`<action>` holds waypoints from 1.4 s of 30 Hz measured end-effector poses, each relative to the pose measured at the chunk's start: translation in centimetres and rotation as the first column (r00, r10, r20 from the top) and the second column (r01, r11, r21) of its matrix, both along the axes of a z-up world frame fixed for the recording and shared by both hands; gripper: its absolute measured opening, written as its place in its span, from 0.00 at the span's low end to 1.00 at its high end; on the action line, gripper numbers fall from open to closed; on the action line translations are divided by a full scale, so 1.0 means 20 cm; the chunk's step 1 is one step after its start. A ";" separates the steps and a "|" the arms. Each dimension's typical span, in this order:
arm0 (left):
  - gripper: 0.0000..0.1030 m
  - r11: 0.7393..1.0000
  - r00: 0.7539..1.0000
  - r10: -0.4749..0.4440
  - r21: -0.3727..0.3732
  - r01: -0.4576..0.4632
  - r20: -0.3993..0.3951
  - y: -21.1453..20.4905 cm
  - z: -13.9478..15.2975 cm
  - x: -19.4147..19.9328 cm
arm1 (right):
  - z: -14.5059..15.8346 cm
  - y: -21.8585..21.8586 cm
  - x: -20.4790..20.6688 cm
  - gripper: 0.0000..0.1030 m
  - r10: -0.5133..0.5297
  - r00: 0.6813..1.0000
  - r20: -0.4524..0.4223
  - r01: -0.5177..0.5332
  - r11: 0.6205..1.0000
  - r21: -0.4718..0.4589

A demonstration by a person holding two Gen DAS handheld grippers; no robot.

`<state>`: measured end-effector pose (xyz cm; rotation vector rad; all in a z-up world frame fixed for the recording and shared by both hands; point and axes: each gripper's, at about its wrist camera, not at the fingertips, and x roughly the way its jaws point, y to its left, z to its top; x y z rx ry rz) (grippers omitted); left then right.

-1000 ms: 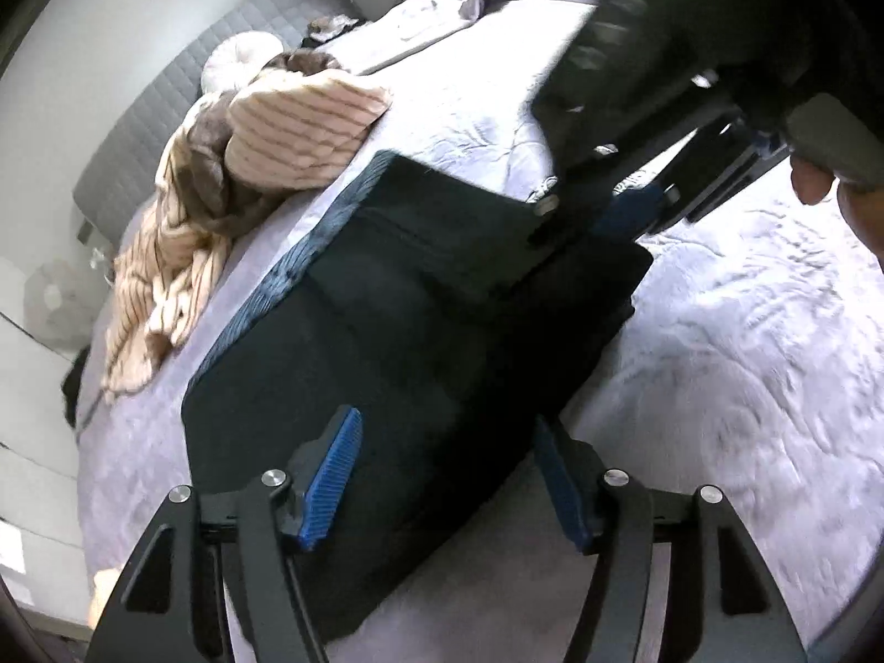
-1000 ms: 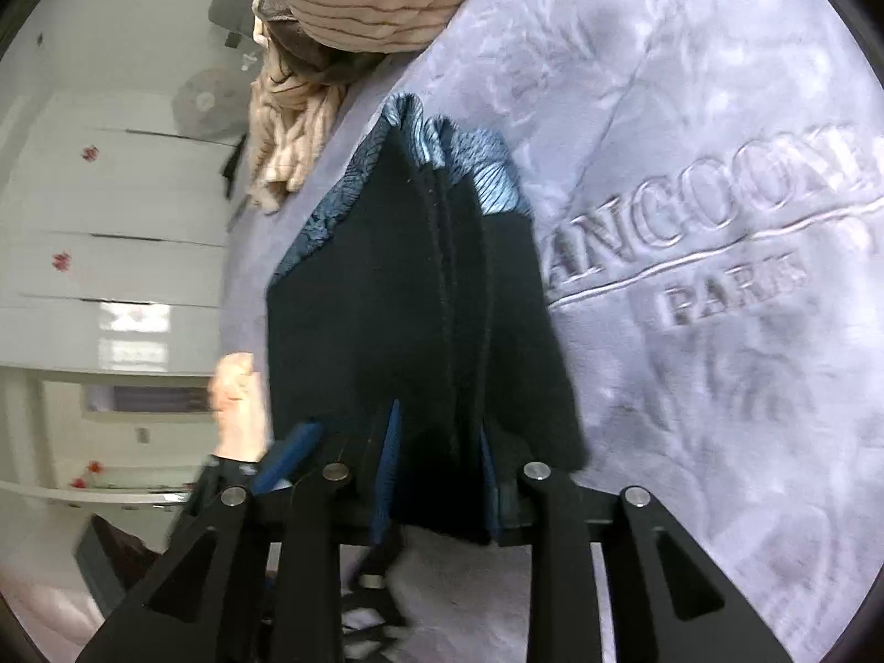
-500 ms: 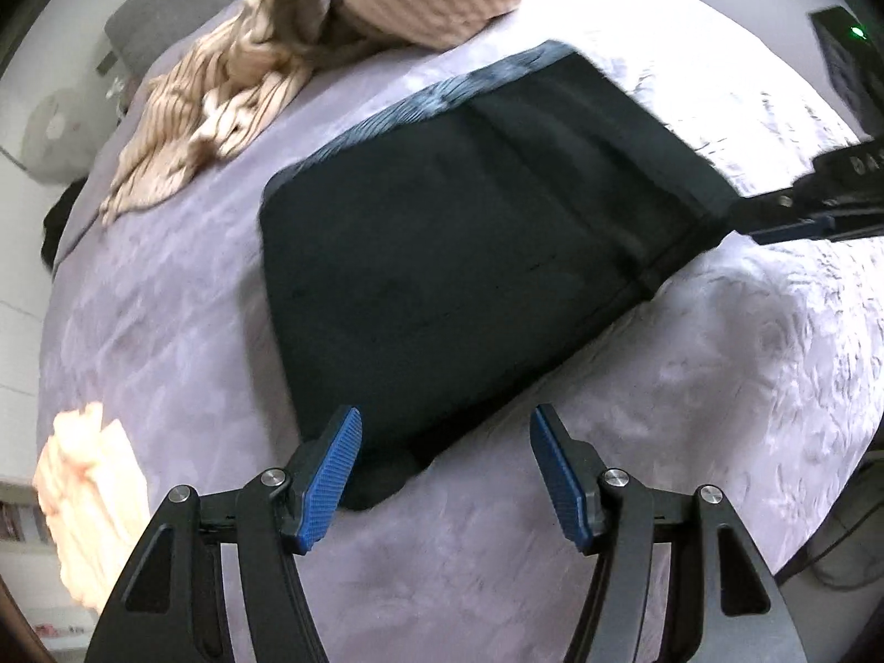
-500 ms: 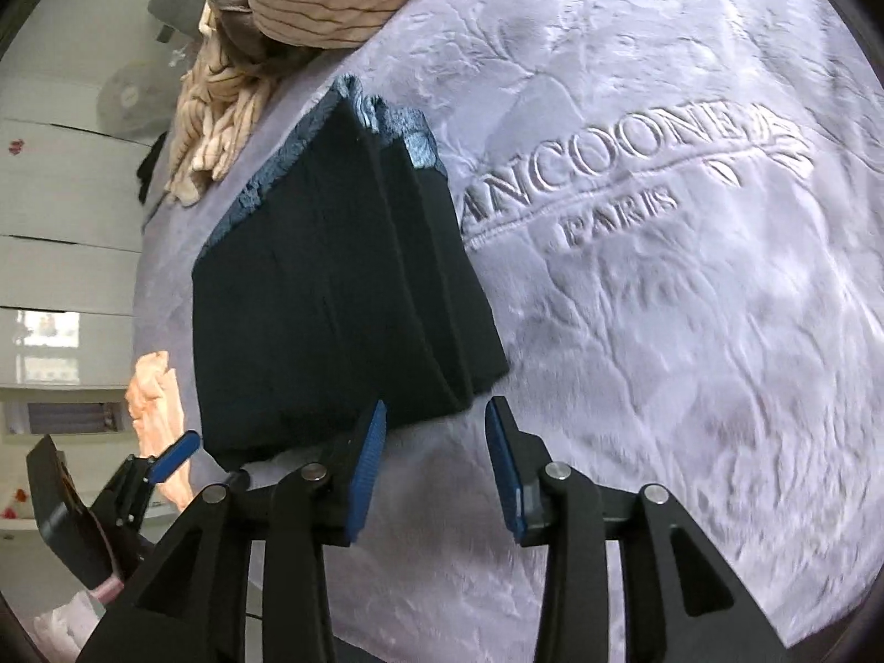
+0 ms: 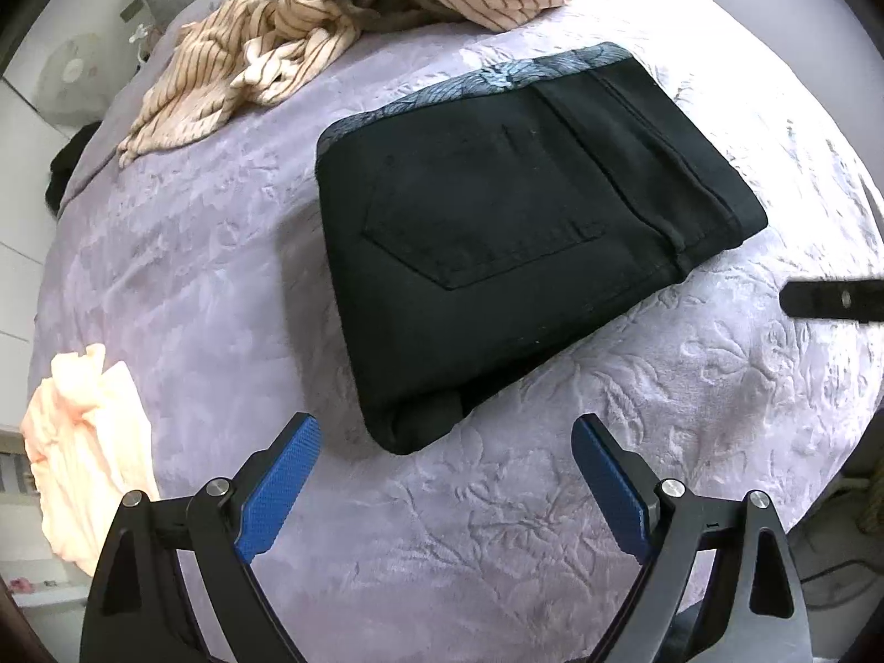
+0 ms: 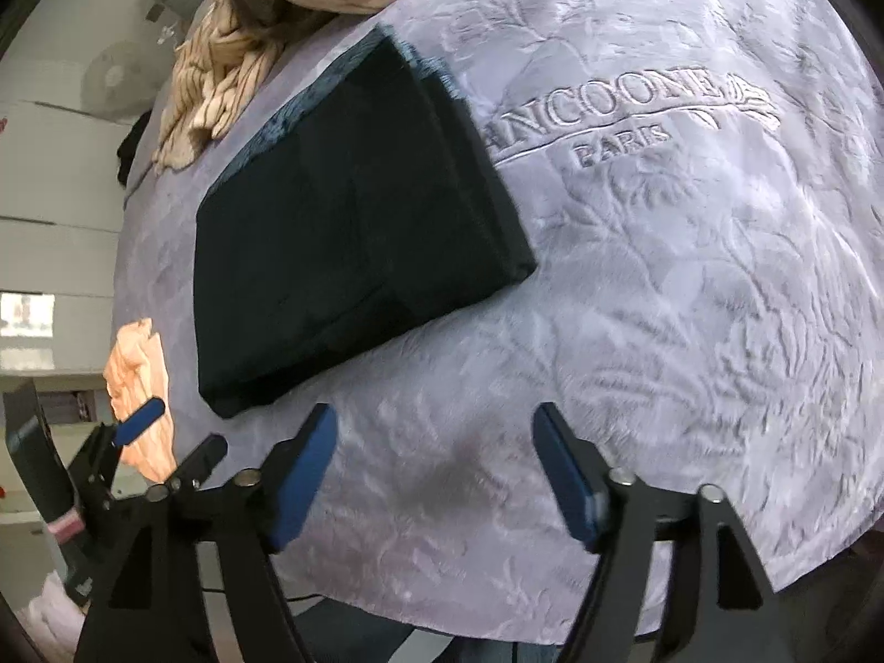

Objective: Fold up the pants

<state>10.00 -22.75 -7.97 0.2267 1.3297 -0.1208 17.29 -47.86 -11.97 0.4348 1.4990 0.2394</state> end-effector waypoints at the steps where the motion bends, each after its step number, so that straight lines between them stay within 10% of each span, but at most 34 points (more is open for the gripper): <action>1: 0.90 1.000 1.000 0.006 -0.006 -0.006 -0.006 0.01 0.00 0.00 | 0.01 0.02 -0.01 0.78 0.007 1.000 0.002 -0.007 1.000 -0.007; 11: 0.90 0.999 0.999 0.027 -0.039 -0.028 -0.017 0.06 0.05 0.03 | 0.08 0.13 -0.06 1.00 0.051 0.998 0.034 -0.049 0.997 -0.064; 42: 0.90 0.992 0.994 0.068 -0.098 -0.077 -0.090 0.15 0.00 0.08 | 0.06 0.20 -0.06 1.00 0.071 0.997 -0.033 -0.075 0.992 -0.105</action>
